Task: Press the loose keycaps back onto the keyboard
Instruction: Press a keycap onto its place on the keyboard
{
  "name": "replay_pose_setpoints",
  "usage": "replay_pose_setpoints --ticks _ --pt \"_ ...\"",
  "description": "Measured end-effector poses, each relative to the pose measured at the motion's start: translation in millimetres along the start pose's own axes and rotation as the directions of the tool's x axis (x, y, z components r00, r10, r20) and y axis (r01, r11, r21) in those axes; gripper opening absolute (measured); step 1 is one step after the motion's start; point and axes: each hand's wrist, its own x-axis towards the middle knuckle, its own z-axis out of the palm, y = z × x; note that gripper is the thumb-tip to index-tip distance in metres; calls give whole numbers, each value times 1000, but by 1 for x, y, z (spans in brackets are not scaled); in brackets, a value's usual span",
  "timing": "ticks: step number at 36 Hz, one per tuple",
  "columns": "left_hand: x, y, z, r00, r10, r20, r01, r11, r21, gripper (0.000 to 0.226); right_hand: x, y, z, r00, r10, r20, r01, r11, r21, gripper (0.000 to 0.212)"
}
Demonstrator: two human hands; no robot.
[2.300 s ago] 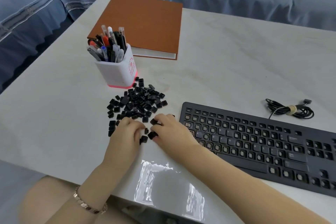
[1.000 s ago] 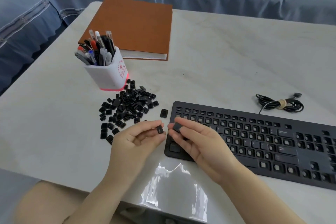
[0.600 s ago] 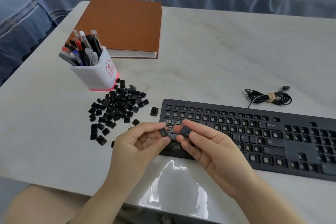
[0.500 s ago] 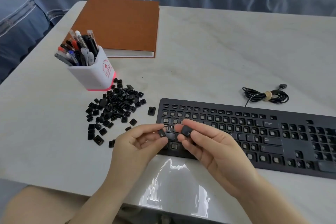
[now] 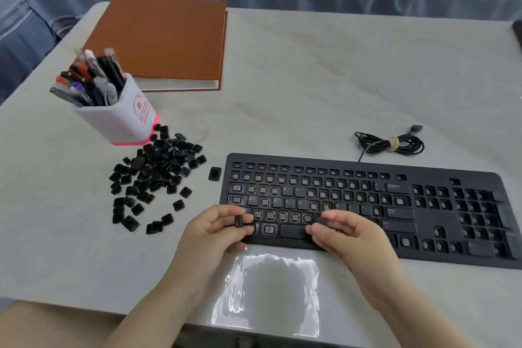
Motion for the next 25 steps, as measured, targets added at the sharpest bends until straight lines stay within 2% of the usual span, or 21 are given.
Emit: replay_pose_setpoints --ticks 3,8,14,17,23,25 --pt "2 -2 0 1000 -9 11 8 998 58 28 5 1 -7 998 5 -57 -4 1000 29 17" --pt "7 -3 -3 1000 -21 -18 22 999 49 30 9 -1 -12 999 -48 -10 47 997 -66 20" --pt "9 -3 -7 1000 1 -18 1 998 69 35 12 -6 -2 998 11 68 -17 996 90 17" --pt "9 -4 -9 1000 -8 -12 8 999 52 36 13 -7 5 996 -5 84 -4 994 106 20" --pt "11 -4 -15 1000 17 2 -17 1000 -16 32 18 -8 19 992 -94 82 98 994 -45 18" --pt "12 -4 -16 999 33 11 -33 999 -12 31 22 -8 23 984 -165 72 175 967 -187 18"
